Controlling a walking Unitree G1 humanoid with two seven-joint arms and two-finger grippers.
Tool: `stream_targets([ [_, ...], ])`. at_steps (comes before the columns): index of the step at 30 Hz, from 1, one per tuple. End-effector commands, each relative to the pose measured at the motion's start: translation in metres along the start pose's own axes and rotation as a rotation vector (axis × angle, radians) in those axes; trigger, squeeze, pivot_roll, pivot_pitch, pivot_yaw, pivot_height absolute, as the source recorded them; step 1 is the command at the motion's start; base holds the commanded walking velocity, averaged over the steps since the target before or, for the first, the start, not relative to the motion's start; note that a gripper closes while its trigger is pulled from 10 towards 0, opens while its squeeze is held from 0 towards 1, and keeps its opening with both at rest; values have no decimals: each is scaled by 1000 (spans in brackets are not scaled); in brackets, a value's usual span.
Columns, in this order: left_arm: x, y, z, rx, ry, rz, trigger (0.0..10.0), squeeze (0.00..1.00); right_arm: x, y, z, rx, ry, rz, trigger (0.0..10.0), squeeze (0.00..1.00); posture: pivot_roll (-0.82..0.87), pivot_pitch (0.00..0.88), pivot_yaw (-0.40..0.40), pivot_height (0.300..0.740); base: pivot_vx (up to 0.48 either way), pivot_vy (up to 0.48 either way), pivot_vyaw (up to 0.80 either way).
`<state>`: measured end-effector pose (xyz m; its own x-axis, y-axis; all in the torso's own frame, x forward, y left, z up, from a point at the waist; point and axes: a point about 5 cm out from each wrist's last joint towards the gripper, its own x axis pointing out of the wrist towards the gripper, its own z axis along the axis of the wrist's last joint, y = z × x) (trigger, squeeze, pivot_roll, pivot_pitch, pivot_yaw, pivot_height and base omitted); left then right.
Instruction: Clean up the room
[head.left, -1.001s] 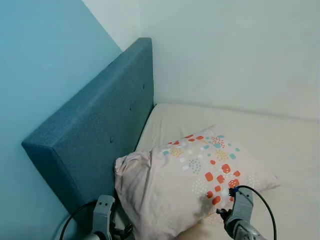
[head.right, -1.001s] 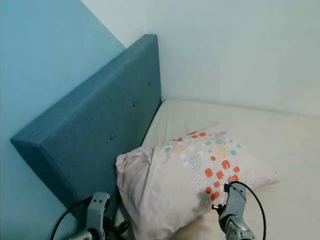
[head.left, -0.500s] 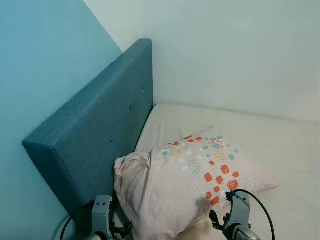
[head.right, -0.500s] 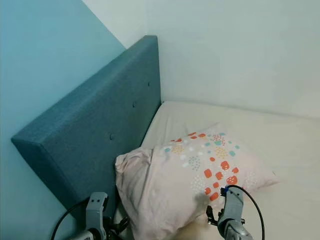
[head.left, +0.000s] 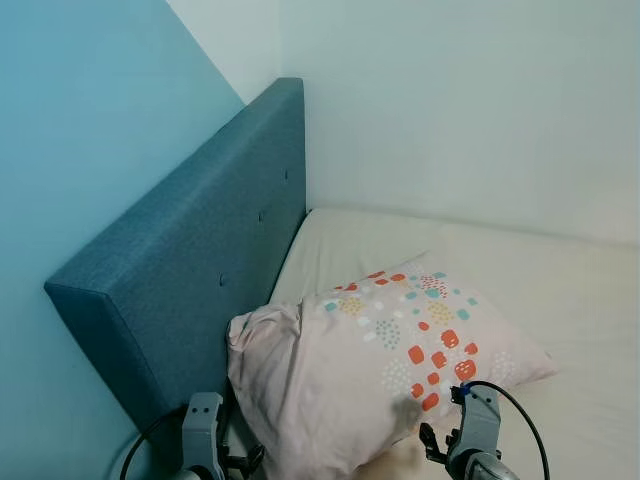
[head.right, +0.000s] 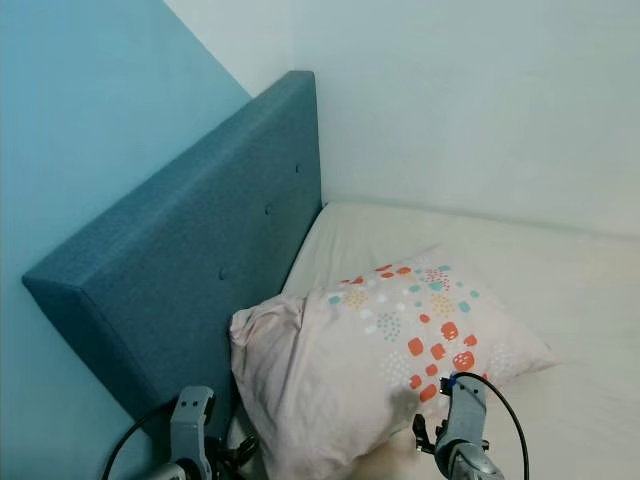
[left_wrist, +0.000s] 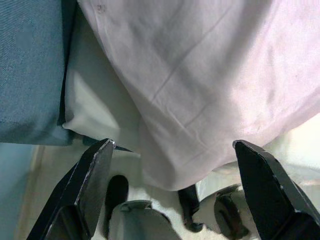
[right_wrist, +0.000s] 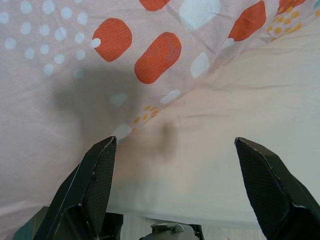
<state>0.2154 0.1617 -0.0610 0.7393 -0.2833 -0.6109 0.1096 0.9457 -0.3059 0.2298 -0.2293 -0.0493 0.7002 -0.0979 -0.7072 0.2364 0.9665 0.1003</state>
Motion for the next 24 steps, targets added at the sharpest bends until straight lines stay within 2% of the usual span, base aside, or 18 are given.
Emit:
stream_targets([
  [1, 1, -2, 0, -35, -7, -13, 10000, 0, 0, 0, 2, -14, 2, -3, 10000, 0, 43, 0, -39, 700, 0, 0, -663],
  [17, 1, -1, 4, -29, -21, -14, 10000, 0, 2, 2, 7, -20, -5, 17, 10000, 0, 41, 0, -37, 700, 0, 0, -766],
  [19, 2, 4, 10, -16, -36, 46, 10000, 0, 2, 5, 7, -18, -5, 29, 10000, 0, 41, 0, -35, 700, 0, 0, -775],
  [21, 2, 4, 10, -16, -36, 46, 10000, 0, 2, 5, 7, -18, -5, 29, 10000, 0, 41, 0, -35, 700, 0, 0, -775],
  [24, 1, 11, 13, -13, -33, 107, 10000, 0, 2, 7, 7, -17, -4, 37, 10000, 0, 43, 0, -33, 700, 0, 0, -775],
])
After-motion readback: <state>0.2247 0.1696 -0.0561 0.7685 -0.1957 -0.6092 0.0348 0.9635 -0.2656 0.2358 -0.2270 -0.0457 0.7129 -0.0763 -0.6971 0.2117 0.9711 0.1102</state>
